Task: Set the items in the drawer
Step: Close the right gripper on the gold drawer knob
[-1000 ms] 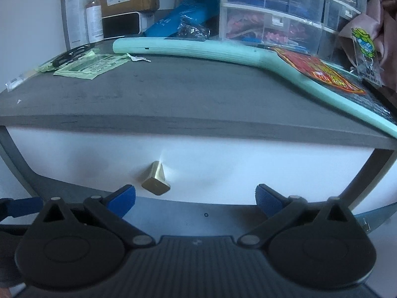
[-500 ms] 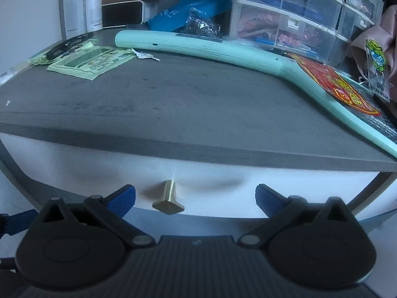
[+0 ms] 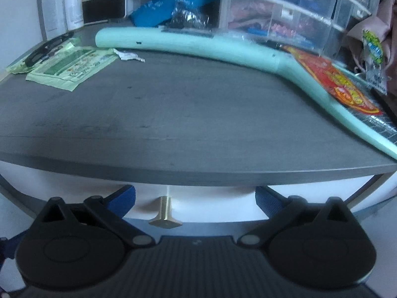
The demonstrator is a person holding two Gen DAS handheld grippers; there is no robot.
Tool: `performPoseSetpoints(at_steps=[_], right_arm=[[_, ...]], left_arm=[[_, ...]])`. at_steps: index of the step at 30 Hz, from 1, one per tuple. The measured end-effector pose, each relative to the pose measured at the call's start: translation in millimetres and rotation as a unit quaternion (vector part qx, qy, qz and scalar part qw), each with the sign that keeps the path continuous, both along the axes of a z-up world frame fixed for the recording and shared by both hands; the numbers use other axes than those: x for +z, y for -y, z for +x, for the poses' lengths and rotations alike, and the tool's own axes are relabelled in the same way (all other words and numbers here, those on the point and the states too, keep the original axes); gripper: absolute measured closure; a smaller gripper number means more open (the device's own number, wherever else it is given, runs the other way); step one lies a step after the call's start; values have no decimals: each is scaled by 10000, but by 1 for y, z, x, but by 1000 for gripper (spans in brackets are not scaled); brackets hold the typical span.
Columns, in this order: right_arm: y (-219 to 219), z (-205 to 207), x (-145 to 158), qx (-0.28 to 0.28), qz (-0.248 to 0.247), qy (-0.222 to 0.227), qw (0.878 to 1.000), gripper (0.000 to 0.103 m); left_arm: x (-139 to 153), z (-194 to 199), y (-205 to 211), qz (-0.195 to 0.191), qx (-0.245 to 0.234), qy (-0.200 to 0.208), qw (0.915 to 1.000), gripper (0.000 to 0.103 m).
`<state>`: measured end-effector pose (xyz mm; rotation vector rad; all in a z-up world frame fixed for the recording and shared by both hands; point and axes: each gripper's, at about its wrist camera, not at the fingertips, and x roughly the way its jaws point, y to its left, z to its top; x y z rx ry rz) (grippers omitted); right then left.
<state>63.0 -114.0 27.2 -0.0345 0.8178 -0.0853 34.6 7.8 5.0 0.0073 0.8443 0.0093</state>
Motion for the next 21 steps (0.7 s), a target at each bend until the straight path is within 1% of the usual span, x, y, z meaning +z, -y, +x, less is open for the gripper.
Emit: performPoseSetpoints(at_steps=[7, 11, 13, 14, 15, 16, 17, 18, 21], right_arm=[[-14, 1, 2, -38, -264, -97, 9996, 1], [-15, 2, 3, -24, -94, -241, 9997, 2], [-15, 2, 4, -17, 4, -317, 9995, 5], [-15, 2, 4, -14, 53, -354, 9994, 13], [-16, 2, 4, -11, 103, -392, 9992, 35], [-16, 2, 5, -7, 152, -430, 9990, 51], [-17, 3, 3, 5, 142, -482, 9987, 81], [-20, 3, 1, 22, 108, -539, 9985, 88], [-25, 1, 0, 61, -28, -546, 9985, 90]], left_arm=[[3, 1, -2, -25, 25, 20, 10000, 37], [5, 0, -4, -50, 60, 36, 10000, 37], [5, 0, -4, -54, 64, 39, 10000, 37], [6, 0, -4, -58, 64, 41, 10000, 37], [6, 0, -4, -63, 63, 37, 10000, 37], [6, 0, -3, -63, 63, 36, 10000, 37], [6, -1, -3, -61, 62, 38, 10000, 37], [7, -2, -4, -61, 63, 50, 9999, 37], [8, -4, -7, -65, 88, 55, 9999, 37]])
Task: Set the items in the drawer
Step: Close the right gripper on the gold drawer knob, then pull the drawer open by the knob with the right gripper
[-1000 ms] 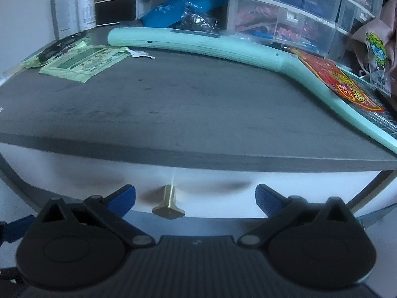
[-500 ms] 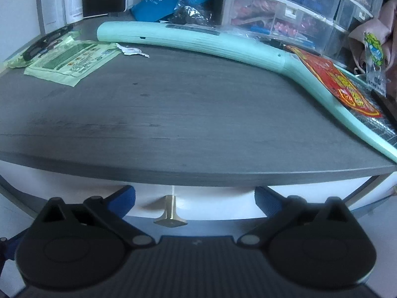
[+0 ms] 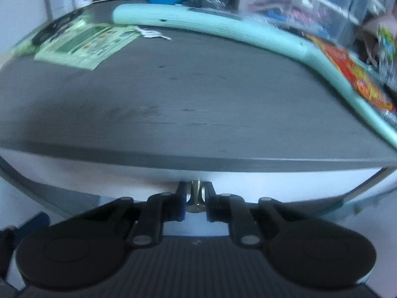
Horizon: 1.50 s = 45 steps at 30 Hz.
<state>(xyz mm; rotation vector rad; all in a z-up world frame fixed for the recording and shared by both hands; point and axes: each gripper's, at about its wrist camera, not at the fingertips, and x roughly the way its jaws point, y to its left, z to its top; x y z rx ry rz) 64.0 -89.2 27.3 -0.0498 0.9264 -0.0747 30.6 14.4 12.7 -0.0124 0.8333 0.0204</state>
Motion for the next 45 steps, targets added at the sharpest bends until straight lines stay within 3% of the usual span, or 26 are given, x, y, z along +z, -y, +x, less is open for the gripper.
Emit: performPoseSetpoints(at_steps=[9, 25, 45], right_arm=[[-11, -7, -1, 134, -336, 3, 9993, 91], [-8, -18, -10, 149, -342, -79, 9993, 92], [-7, -91, -13, 347, -110, -232, 9991, 91]], left_arm=[[1, -6, -6, 0, 60, -16, 10000, 37], [10, -18, -14, -25, 185, 79, 9998, 37], [46, -71, -28, 147, 238, 327, 9991, 37]])
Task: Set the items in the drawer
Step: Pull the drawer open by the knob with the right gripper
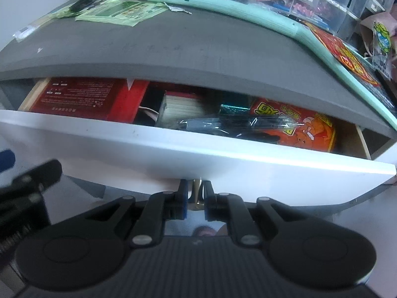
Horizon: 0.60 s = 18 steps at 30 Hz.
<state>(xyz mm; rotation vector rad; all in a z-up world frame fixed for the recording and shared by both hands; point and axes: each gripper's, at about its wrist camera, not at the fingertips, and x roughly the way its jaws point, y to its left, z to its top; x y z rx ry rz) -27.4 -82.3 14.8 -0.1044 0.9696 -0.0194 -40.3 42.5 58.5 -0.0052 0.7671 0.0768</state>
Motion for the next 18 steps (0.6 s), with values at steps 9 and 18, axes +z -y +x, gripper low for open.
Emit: performPoseSetpoints(at_steps=[9, 18], right_arm=[[-1, -25, -1, 65, -6, -61, 10000, 91], [-1, -47, -3, 132, 3, -113, 9998, 91]], left_arm=[[9, -21, 1, 37, -60, 40, 10000, 37], [13, -40, 5, 77, -171, 43, 9998, 37]])
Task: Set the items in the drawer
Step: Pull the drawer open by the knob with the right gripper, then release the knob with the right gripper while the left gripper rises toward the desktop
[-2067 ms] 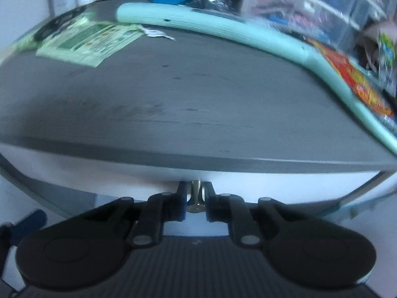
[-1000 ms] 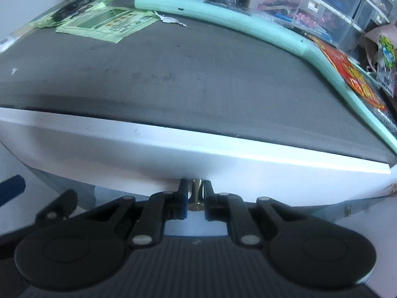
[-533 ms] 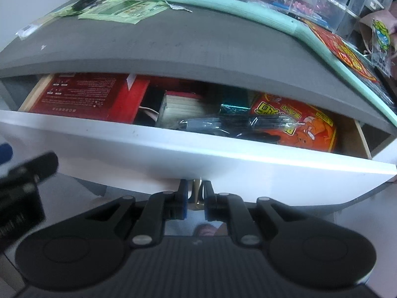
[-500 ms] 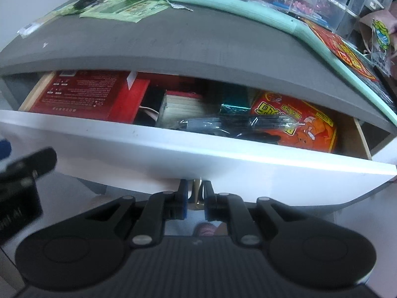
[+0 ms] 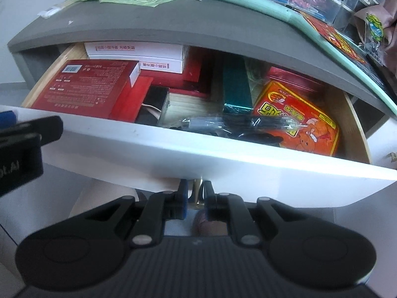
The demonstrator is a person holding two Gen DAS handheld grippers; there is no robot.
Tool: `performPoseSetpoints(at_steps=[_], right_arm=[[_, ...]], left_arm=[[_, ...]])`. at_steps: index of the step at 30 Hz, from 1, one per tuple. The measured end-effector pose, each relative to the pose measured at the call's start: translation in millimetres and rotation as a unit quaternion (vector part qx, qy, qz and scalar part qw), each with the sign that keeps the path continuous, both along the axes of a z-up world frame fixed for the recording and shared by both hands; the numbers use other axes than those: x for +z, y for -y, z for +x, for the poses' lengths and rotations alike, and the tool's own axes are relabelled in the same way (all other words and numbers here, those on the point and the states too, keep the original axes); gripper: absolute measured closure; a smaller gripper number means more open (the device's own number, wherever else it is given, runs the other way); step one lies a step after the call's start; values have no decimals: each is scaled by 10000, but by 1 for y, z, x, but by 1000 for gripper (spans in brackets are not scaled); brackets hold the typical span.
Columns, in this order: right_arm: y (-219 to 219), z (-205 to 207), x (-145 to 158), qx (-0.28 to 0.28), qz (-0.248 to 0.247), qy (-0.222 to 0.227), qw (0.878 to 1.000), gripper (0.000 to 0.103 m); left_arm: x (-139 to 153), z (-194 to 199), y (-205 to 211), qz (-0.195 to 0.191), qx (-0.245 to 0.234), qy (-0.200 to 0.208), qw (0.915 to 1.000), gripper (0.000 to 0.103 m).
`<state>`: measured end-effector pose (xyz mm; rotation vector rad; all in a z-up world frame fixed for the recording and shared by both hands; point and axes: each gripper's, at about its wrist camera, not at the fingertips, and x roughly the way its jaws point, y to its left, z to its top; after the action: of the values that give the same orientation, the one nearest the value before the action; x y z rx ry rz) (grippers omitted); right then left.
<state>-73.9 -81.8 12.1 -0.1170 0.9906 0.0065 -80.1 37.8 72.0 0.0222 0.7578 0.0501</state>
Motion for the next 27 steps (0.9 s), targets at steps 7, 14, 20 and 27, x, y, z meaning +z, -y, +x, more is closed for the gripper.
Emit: performPoseSetpoints(at_steps=[7, 14, 20, 27], right_arm=[[3, -5, -1, 65, 20, -68, 10000, 91], [5, 10, 0, 98, 29, -99, 9999, 91], [6, 18, 0, 95, 83, -120, 9998, 91], [8, 27, -1, 91, 146, -145, 9997, 90]], left_arm=[[8, -10, 1, 66, -42, 88, 9999, 37], [11, -11, 2, 69, -44, 109, 9999, 37], [9, -12, 5, 72, -113, 60, 9999, 37], [7, -10, 2, 96, -59, -2, 9999, 37]])
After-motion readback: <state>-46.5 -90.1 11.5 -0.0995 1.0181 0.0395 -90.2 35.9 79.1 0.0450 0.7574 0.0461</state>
